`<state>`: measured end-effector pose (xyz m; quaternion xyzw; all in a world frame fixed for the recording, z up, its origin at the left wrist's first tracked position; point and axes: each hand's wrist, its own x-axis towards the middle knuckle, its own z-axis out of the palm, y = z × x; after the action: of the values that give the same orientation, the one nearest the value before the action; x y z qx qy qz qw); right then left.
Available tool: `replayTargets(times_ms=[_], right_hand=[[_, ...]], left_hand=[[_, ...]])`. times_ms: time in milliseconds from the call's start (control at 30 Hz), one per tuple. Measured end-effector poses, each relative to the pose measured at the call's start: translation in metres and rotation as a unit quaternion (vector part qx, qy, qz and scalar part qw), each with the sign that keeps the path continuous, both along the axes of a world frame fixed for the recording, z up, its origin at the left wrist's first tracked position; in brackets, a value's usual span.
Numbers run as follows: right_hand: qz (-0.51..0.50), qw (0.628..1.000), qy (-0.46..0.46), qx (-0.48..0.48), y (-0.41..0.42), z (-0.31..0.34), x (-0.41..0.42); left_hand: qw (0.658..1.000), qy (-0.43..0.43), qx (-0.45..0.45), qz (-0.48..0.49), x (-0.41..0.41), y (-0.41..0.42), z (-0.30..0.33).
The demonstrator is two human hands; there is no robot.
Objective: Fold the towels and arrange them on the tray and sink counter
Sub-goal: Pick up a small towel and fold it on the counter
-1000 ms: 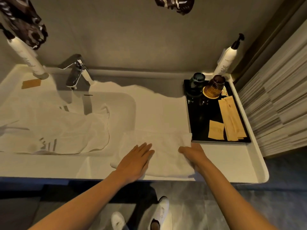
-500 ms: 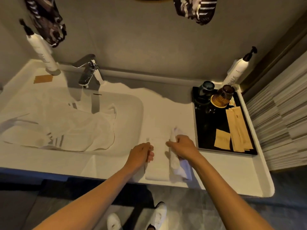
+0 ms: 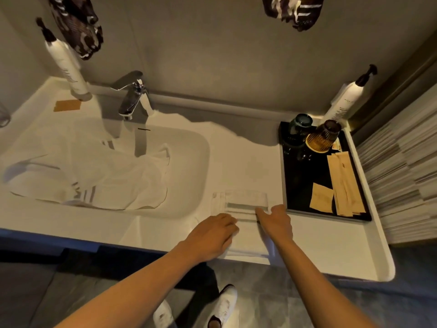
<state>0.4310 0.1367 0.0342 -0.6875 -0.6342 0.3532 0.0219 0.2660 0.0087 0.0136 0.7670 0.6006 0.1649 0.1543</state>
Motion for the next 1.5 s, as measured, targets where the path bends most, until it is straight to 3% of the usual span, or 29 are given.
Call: replayTargets(times_ms=[100,200,267,333,433,533,633,800,867,1000,1100,1167,1200,1267,1300,1367,1433,1467,1500], right_hand=[[-0.018,0.996,0.076,-0.053,0.014,-0.001,0.001],[-0.055,0.982,0.144,-0.107,0.024,0.008,-0.001],[-0.04,0.975,0.178,-0.131,0.026,0.012,-0.001],[-0.022,0.964,0.215,-0.157,0.024,0.009,0.0],[-0.01,0.962,0.224,-0.155,0.019,0.007,0.004],[-0.019,0.957,0.256,-0.132,0.019,0.004,0.007],[-0.014,0.962,0.234,-0.139,0.017,0.002,0.01],[-0.018,0.972,0.192,-0.133,0.02,-0.008,0.022],[-0.001,0.98,0.164,-0.113,0.022,-0.006,0.026],[0.012,0.994,0.108,-0.032,0.021,-0.006,0.03],[0.03,0.998,0.056,0.004,0.015,0.003,0.023],[0.055,0.997,0.025,0.047,0.01,0.013,0.014],[0.071,0.994,0.016,0.078,0.005,0.018,0.01],[0.134,0.979,0.011,0.152,-0.006,0.028,-0.002],[0.175,0.967,0.011,0.185,-0.012,0.033,-0.006],[0.274,0.932,-0.013,0.236,-0.026,0.037,-0.017],[0.355,0.898,-0.076,0.25,-0.038,0.032,-0.024],[0.376,0.887,-0.097,0.252,-0.043,0.027,-0.026],[0.386,0.885,-0.104,0.24,-0.048,0.024,-0.026]], left_hand=[[0.995,-0.043,-0.083,0.04,-0.001,-0.005,0.007],[0.991,-0.048,-0.123,0.03,-0.001,-0.006,0.014],[0.983,-0.083,-0.147,0.074,0.001,0.0,0.02],[0.973,-0.134,-0.106,0.157,0.002,0.02,0.026],[0.966,-0.14,-0.019,0.216,0.009,0.072,0.035],[0.967,-0.109,-0.102,0.208,0.019,0.119,0.04],[0.956,-0.127,-0.147,0.218,0.022,0.142,0.031],[0.926,-0.239,-0.123,0.267,0.017,0.149,0.017],[0.92,-0.239,-0.103,0.293,0.022,0.143,0.011],[0.958,-0.115,0.026,0.26,0.027,0.095,0.019],[0.97,-0.171,-0.083,0.152,0.018,0.039,0.031],[0.933,-0.251,-0.171,0.193,0.015,0.018,0.023],[0.883,-0.338,-0.198,0.259,0.013,0.017,0.02],[0.738,-0.51,-0.239,0.372,0.01,0.026,0.021],[0.68,-0.565,-0.262,0.387,0.011,0.033,0.026],[0.6,-0.659,-0.28,0.358,0.01,0.039,0.036],[0.559,-0.716,-0.278,0.313,0.009,0.04,0.041],[0.573,-0.712,-0.27,0.303,0.008,0.04,0.041],[0.62,-0.675,-0.261,0.303,0.005,0.042,0.039]])
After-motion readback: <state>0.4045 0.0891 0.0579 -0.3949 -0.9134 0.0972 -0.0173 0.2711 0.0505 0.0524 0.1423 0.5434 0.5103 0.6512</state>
